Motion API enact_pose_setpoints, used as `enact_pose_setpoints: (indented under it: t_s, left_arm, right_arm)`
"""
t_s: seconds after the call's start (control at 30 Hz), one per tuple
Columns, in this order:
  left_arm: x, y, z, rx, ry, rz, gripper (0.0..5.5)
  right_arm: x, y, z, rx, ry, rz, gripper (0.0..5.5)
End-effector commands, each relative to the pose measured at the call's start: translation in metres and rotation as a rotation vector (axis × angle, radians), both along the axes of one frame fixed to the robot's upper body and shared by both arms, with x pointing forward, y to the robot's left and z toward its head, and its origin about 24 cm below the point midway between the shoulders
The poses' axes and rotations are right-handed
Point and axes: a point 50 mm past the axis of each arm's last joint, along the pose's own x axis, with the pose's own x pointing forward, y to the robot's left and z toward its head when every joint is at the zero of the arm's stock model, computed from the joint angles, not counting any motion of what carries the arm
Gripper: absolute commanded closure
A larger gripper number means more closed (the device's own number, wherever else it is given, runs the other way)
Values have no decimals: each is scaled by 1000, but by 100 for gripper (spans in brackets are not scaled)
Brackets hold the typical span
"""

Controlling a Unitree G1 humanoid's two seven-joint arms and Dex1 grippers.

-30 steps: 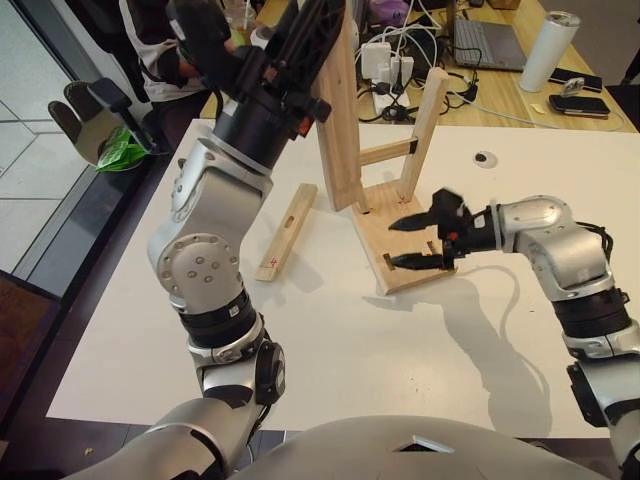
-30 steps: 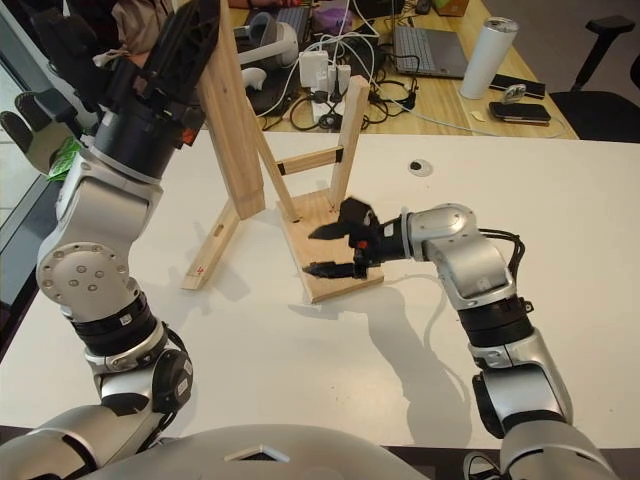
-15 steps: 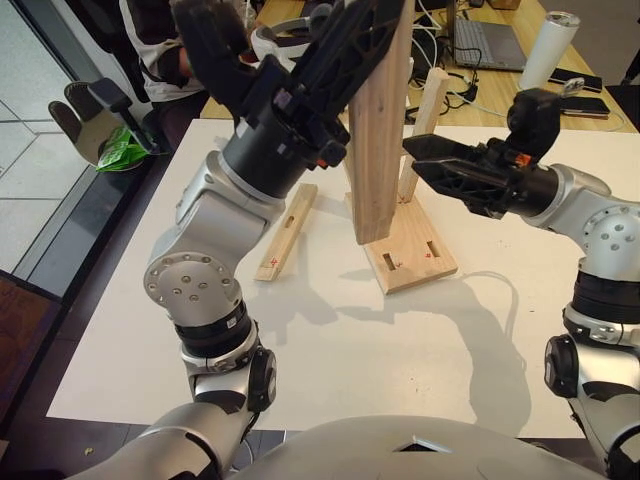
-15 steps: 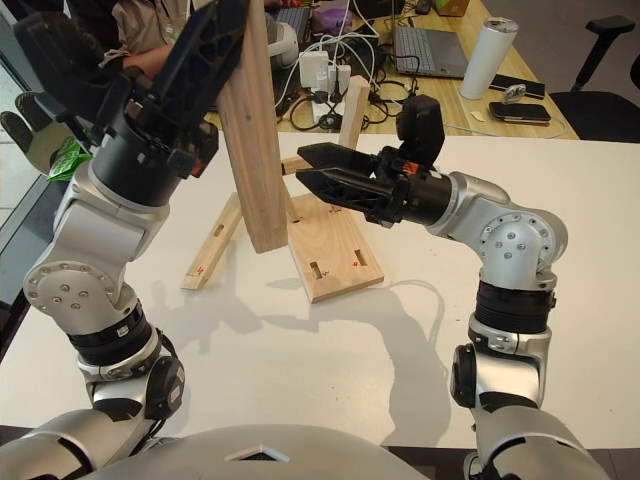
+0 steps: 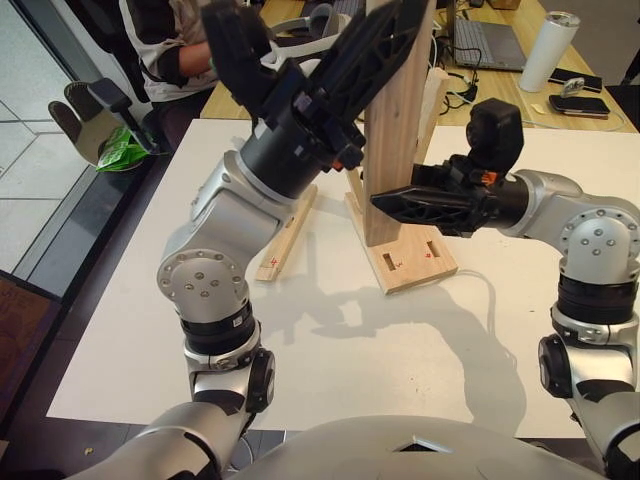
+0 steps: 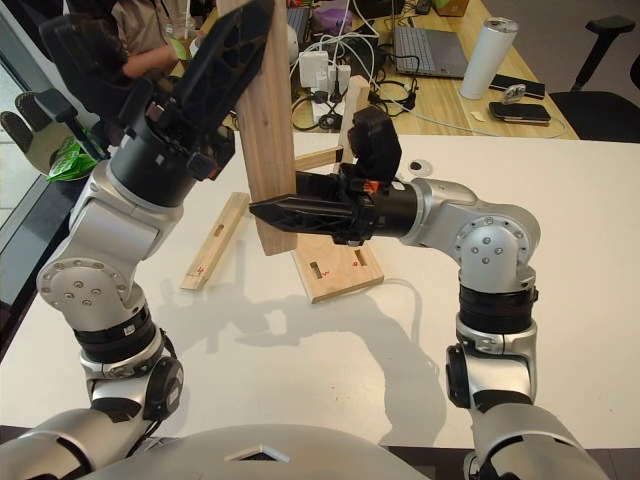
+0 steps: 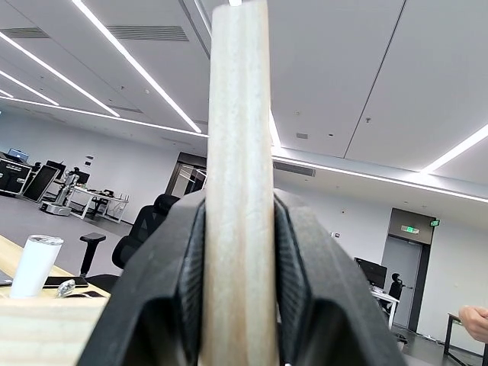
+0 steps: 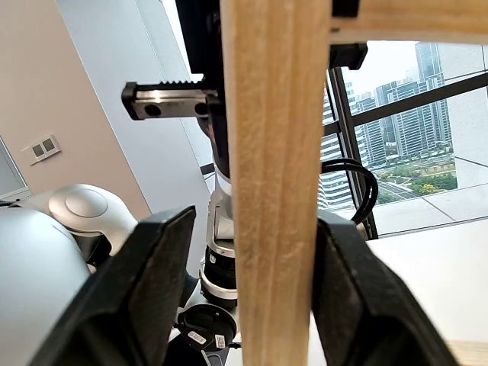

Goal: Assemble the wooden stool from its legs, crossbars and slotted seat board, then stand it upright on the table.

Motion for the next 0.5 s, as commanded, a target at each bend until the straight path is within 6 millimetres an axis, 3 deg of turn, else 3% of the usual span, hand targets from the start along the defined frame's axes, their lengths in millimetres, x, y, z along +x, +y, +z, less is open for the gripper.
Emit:
enact_pose_setpoints:
  t_s: [0.03, 0.17, 0.5]
  left_arm:
    - [1, 0, -3, 57, -13, 34, 411]
    - [1, -4, -7, 101, -21, 35, 361]
    - [8, 3, -2, 84, -31, 110, 225]
  right_arm:
    - [0, -1, -2, -1, -3, -11, 384]
    - [0, -1, -3, -5, -3, -18, 445]
    - [2, -2, -7, -18, -16, -58, 450]
